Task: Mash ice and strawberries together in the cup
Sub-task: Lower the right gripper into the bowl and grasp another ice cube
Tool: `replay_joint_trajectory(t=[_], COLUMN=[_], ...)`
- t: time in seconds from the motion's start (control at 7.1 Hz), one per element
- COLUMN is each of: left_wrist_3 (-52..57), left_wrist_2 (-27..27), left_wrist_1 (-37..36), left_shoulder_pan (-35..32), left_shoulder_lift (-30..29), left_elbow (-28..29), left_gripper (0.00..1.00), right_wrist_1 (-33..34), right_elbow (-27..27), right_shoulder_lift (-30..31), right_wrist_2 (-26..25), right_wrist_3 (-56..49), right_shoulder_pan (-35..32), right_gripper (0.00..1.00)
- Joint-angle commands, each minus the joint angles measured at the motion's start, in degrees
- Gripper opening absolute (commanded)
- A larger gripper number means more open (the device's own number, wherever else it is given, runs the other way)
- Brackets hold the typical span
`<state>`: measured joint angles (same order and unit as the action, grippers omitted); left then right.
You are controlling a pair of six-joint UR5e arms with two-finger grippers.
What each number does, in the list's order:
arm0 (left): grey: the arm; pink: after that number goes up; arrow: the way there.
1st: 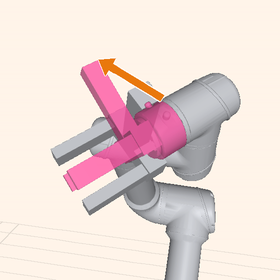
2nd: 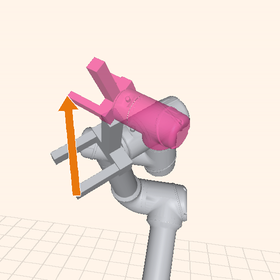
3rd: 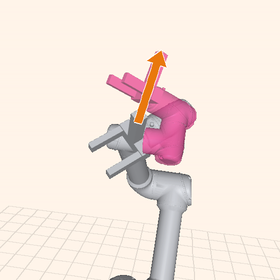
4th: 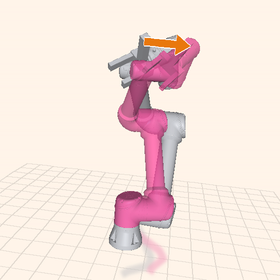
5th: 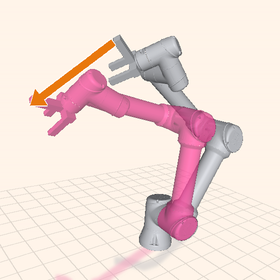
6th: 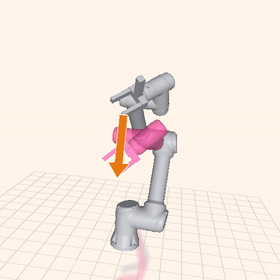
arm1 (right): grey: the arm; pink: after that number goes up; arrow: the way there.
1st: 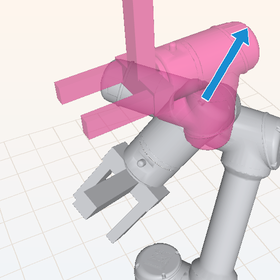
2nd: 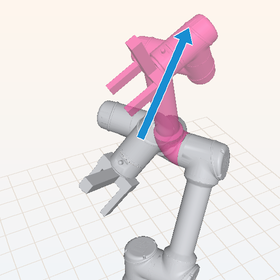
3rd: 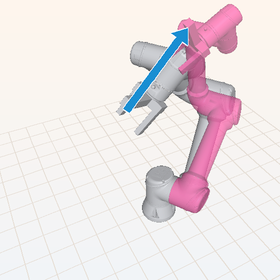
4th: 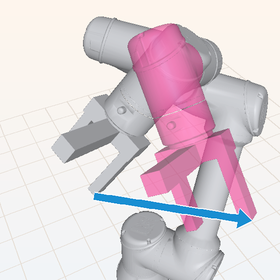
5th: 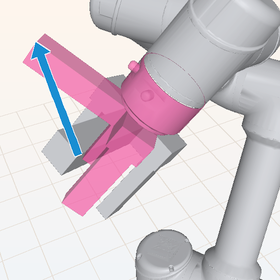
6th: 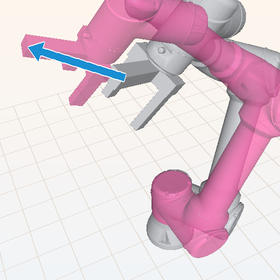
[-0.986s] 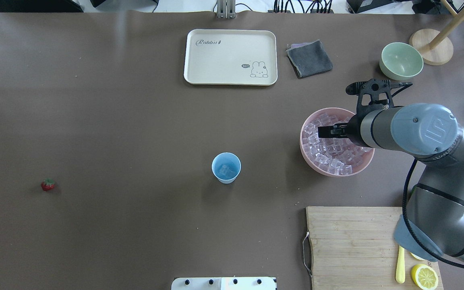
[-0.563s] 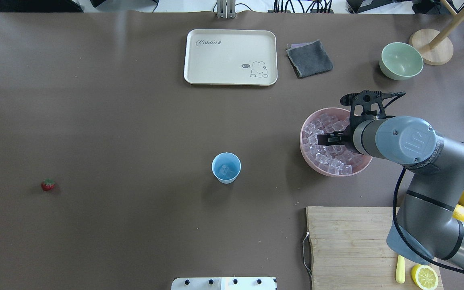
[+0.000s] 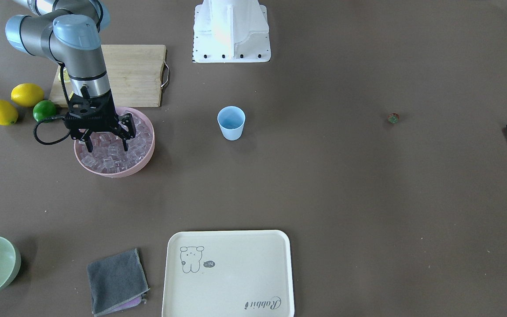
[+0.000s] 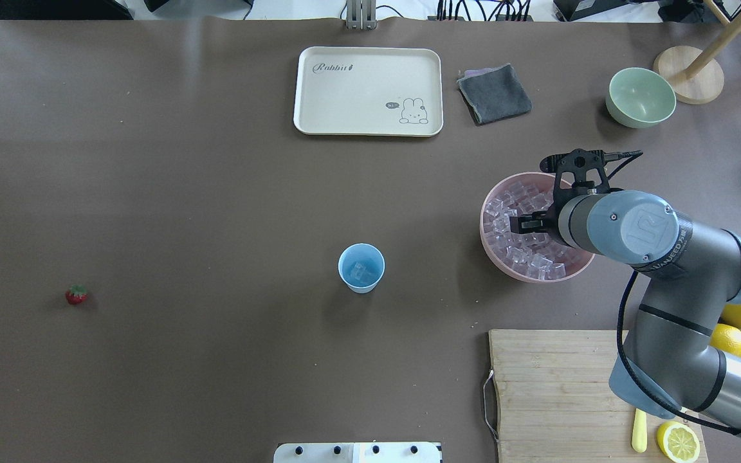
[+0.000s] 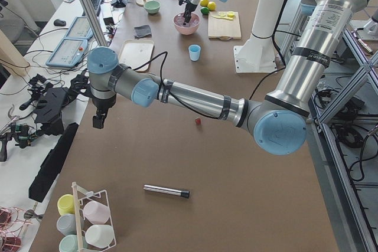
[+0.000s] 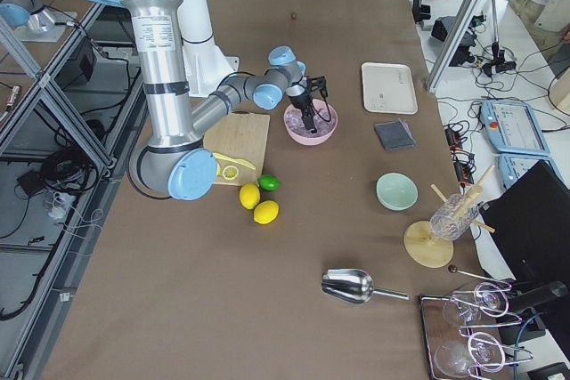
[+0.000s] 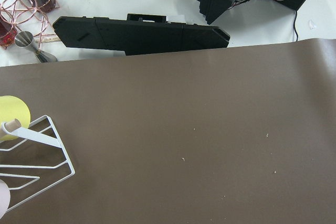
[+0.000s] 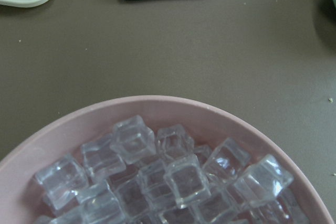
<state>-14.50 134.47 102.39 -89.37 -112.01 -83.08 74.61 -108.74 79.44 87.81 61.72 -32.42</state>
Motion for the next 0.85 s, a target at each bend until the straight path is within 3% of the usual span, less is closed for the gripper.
replay_joint_trajectory(t=[0.0, 0.14, 0.7], left_wrist_3=[0.00, 0.00, -0.09], left_wrist_2=[0.00, 0.00, -0.09], left_wrist_1=[0.00, 0.00, 0.00], left_shoulder_pan=[0.08, 0.08, 0.08], left_shoulder_lift=[-0.05, -0.14, -0.31], left_elbow=[0.28, 0.55, 0.64], left_gripper=[0.98, 0.98, 0.98], right_wrist_1=[0.01, 0.01, 0.01], right_elbow=[-0.07, -0.33, -0.60], right_shoulder_lift=[-0.25, -0.34, -0.34], right_wrist_2=[0.00, 0.08, 0.35], right_wrist_3=[-0.02, -0.02, -0.02], right_shoulder_pan=[0.07, 0.16, -0.01], right_gripper=[0.16, 0.00, 0.00])
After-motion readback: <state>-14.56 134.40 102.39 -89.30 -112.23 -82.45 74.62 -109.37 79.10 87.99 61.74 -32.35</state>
